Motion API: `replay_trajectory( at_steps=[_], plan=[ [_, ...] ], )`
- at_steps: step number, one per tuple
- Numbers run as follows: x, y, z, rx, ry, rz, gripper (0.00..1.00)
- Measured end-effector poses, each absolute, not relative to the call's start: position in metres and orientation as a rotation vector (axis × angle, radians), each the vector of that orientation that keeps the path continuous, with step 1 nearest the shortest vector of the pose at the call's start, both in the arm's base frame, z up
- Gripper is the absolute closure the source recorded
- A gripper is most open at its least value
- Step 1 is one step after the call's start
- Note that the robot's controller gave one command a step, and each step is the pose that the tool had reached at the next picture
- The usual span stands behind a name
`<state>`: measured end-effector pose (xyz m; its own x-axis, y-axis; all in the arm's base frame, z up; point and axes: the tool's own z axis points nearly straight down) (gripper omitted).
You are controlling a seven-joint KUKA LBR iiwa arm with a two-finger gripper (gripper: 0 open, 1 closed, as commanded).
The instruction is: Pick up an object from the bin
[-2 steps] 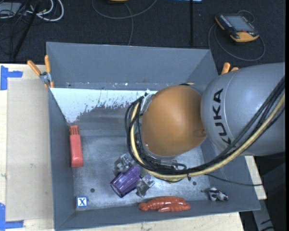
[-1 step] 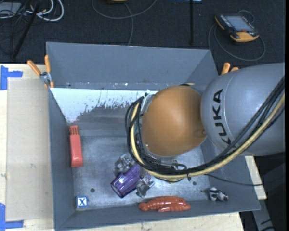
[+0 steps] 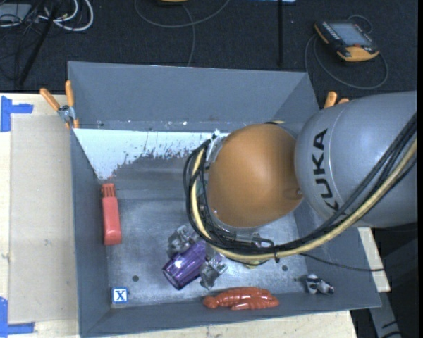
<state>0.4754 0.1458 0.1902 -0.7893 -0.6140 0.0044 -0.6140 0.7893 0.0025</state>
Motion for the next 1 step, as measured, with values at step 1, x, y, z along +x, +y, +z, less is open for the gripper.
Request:
replay_trajectory(
  at_steps=[1],
  plan=[
    [0.4939, 0.1640, 0.2158, 1.164, -2.927, 0.001, 1.00]
  ],
)
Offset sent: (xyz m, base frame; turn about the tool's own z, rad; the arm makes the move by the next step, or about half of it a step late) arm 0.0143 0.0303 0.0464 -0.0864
